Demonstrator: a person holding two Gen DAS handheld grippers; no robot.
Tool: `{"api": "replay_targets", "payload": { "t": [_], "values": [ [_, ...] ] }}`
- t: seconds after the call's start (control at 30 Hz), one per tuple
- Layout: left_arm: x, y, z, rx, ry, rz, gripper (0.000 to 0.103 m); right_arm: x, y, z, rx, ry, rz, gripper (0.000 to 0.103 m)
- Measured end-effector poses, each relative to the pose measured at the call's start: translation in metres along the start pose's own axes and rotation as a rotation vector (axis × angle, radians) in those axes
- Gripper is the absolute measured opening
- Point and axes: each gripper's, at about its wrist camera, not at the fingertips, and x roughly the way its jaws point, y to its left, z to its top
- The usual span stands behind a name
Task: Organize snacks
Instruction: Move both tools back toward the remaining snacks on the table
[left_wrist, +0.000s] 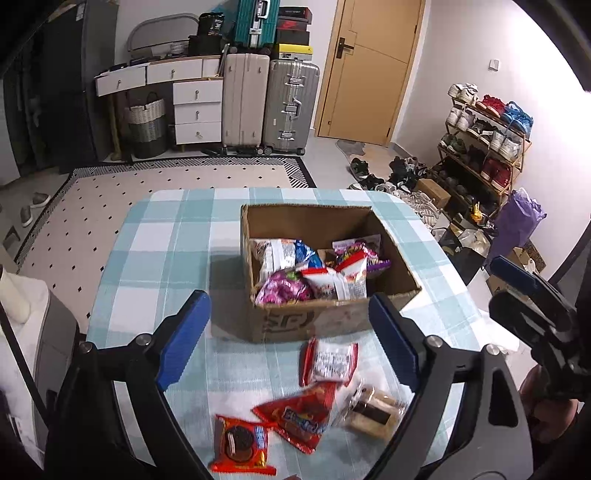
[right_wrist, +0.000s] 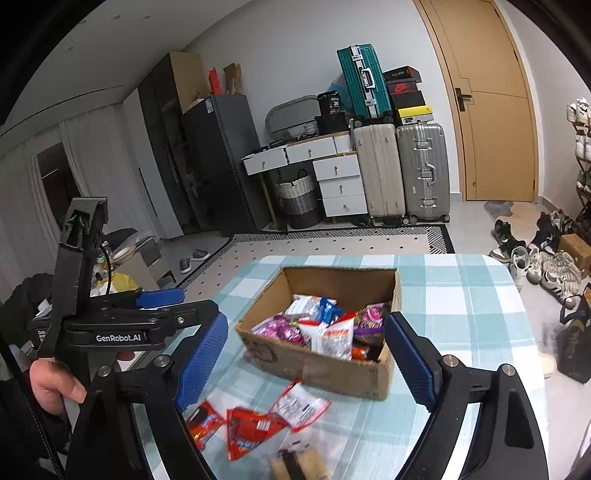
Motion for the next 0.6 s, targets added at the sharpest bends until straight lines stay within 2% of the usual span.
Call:
{"api": "replay_targets", "payload": {
  "t": [0.17, 0.37, 0.5, 0.6],
  "values": [
    [-0.011, 0.003, -0.023, -0.020, -0.006, 0.018, 0.100, -0.016, 0.009, -0.020, -0.005, 0.001, 0.009, 0.090],
    [-0.027, 0.007, -0.045, -0.032, -0.020, 0.012, 0.100, -0.029, 0.018, -0.041, -0.008, 0.014, 0.008, 0.095],
    [-0.041, 0.005, -0.062, 0.004, -0.078, 0.035, 0.101, -0.035, 0.020, -0.059, -0.005, 0.029, 0.008, 0.097],
    [-0.046, 0.008, -0.073, -0.030, -0.077, 0.025, 0.101, -0.038, 0.021, -0.071, -0.001, 0.046, 0.001, 0.098]
  ]
}}
